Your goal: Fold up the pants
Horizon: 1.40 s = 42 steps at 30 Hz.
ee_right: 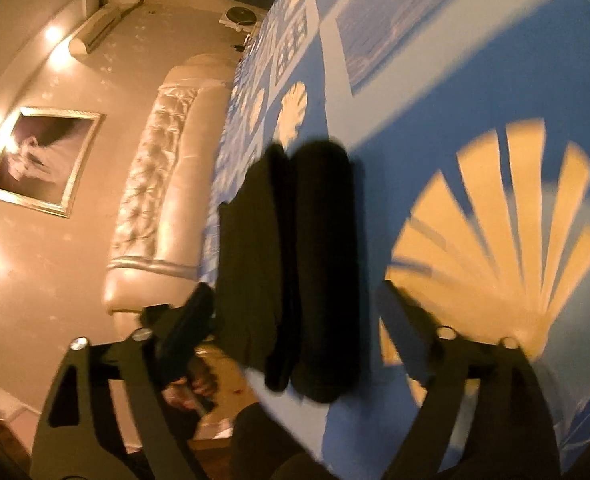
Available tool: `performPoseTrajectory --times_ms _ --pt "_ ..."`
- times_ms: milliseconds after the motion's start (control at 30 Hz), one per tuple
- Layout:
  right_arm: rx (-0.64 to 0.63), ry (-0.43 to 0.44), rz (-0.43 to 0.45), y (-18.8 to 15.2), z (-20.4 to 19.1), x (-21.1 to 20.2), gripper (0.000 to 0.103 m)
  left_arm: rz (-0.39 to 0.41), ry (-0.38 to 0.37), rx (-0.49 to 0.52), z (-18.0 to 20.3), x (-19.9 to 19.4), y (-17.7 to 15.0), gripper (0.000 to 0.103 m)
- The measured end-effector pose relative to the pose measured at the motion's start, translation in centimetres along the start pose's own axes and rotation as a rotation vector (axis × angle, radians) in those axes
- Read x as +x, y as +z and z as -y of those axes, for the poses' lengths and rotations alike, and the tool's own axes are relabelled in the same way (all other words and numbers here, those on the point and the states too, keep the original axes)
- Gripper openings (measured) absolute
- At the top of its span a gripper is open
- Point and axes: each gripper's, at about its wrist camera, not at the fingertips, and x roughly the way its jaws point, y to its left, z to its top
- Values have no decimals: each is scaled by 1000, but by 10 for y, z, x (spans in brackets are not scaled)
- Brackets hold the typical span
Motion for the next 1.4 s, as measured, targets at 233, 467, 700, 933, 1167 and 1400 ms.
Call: performPoseTrajectory --times_ms 233,467,700,933,1167,1400 --pt "-6 -26 20 38 0 28 88 -36 -41 -110 -30 37 57 78" --pt "-39 -39 -57 60 -8 70 48 -105 -64 -105 -31 89 99 78" --pt "-72 0 -13 72 -9 73 33 -101 12 -21 -22 103 112 37" --pt "-55 -10 33 91 -4 79 32 -52 16 -6 -23 111 136 35" --pt "-3 38 39 85 4 69 47 -6 82 -39 -36 97 121 80" --pt "121 101 113 50 29 25 48 69 60 -167 -53 61 85 85"
